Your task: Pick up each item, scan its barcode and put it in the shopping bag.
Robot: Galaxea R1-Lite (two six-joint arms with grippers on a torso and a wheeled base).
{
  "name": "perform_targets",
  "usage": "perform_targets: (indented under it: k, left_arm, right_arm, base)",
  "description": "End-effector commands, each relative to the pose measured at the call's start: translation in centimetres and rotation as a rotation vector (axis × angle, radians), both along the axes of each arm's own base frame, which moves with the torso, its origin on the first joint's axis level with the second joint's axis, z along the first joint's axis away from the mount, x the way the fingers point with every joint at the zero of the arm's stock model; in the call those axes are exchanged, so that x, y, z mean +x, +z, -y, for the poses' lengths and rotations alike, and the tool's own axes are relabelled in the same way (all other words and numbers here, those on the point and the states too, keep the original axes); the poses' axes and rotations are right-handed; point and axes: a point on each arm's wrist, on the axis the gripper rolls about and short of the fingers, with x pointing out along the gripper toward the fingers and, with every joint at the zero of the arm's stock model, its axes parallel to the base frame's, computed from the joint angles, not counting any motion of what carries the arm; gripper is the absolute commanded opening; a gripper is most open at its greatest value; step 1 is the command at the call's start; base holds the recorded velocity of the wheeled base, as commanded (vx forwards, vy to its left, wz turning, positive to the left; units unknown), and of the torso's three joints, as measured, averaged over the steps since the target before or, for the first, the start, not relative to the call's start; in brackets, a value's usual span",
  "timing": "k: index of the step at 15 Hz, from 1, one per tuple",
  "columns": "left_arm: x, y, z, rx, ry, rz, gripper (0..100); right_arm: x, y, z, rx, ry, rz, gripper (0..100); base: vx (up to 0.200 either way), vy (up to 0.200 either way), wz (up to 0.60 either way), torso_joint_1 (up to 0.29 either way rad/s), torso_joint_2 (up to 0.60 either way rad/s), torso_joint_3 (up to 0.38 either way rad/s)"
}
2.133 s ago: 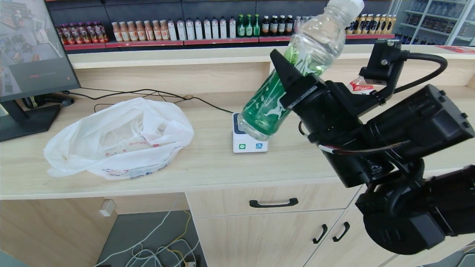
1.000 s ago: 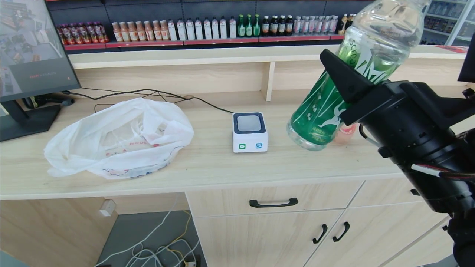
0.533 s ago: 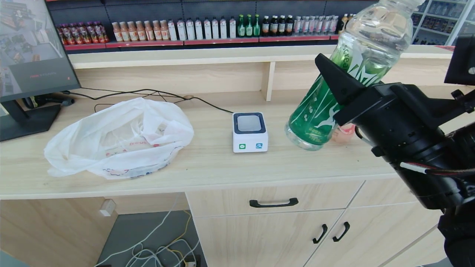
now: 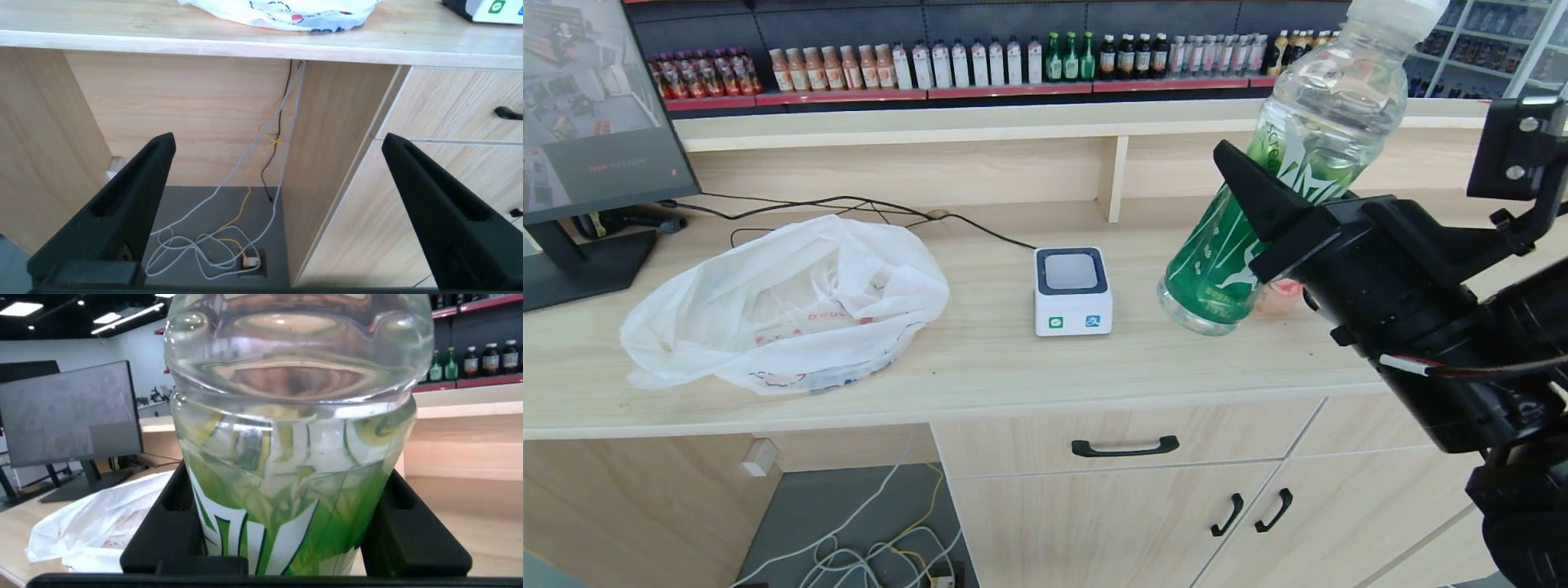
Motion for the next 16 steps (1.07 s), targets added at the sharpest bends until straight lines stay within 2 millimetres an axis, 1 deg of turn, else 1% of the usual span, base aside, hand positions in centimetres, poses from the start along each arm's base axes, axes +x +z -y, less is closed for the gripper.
perform_targets:
  k: [1,7,10,14,16]
  left_arm:
    - [0.0,0.0,0.0,0.0,0.001,0.0,100]
    - [0.0,0.0,0.0,0.0,0.001,0.0,100]
    - [0.0,0.0,0.0,0.0,-0.002,0.0,100]
    - [0.0,0.0,0.0,-0.002,0.0,0.0,100]
    - [0.0,0.0,0.0,-0.002,0.001,0.0,100]
  right_arm:
    - [0.29,-1.03,-0.06,-0.026,-0.006,-0.031,0]
    - [-0.07,-0.8,0.15,-0.029,-0.01,-0.02,0]
    - [0.44,-1.13,-0.22,-0.035,-0.01,-0.029,0]
    - [0.35,-1.21,-0.47,-0.037,-0.001,-0.031,0]
    - [0.32,-1.17,-0.45,-0.036,-0.001,-0.03,0]
  base:
    - [0.0,0.0,0.0,0.0,0.0,0.0]
    - [0.0,0.0,0.0,0.0,0.0,0.0]
    - [0.0,0.0,0.0,0.0,0.0,0.0]
    - [0.0,0.0,0.0,0.0,0.0,0.0]
    - [0.0,0.2,0.0,0.005,0.0,0.005]
